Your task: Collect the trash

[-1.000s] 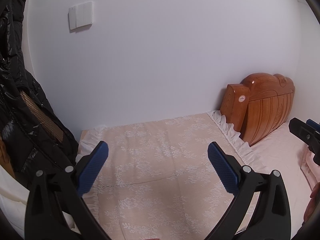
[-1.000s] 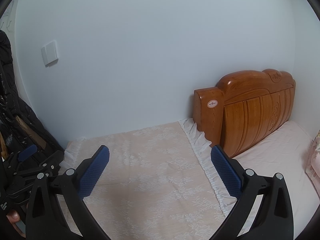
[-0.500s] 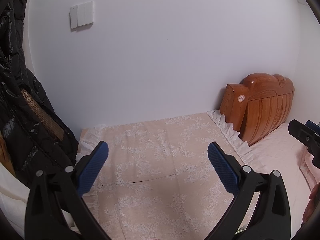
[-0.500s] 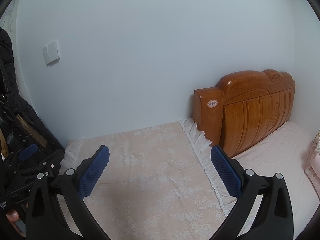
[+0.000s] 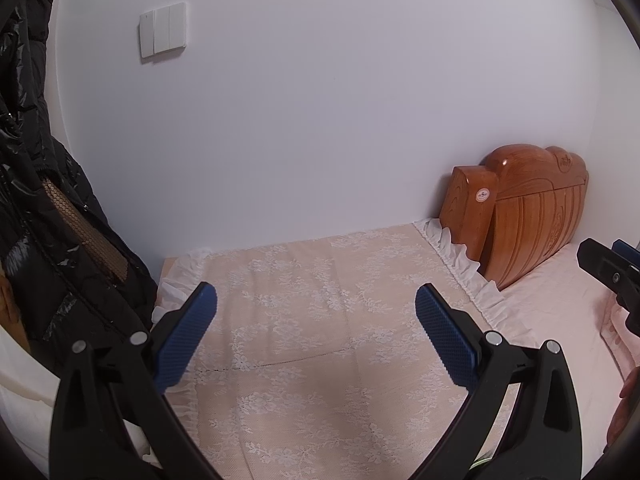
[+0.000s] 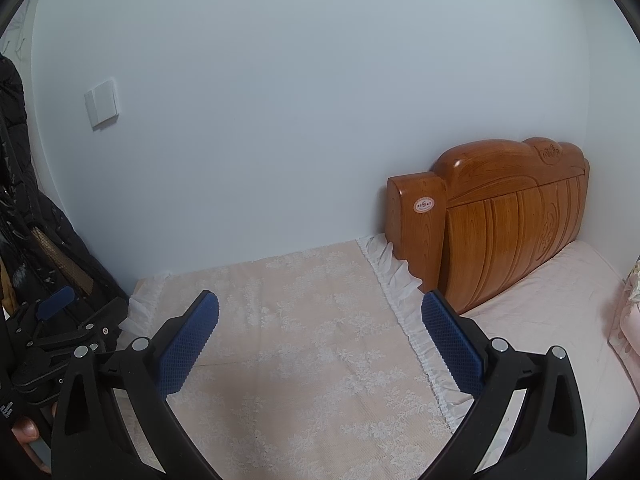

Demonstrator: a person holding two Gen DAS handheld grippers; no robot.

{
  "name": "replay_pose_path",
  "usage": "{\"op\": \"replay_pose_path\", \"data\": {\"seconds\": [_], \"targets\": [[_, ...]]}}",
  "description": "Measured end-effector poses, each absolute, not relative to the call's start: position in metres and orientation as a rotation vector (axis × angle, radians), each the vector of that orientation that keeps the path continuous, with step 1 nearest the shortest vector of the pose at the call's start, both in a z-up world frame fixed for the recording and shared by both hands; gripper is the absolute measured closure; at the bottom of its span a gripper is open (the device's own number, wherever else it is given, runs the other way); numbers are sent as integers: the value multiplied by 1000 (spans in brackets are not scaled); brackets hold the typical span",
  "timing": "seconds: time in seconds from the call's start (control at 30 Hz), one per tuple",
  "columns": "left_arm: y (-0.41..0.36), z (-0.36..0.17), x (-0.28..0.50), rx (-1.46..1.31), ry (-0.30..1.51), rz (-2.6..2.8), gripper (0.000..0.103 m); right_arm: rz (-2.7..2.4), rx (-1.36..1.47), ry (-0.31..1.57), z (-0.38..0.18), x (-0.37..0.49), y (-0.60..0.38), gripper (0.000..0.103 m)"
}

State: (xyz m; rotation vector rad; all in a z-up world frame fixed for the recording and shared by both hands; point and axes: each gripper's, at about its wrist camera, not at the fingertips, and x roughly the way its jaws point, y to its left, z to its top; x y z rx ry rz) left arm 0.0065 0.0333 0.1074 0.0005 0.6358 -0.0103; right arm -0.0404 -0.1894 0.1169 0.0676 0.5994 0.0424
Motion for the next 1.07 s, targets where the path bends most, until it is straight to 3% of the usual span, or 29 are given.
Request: {"op": "replay_pose_path", "data": {"seconds": [1.07], "targets": [[38,109,3,-15,633,-18,8,45,60,600,114,-44,-189,2]]}}
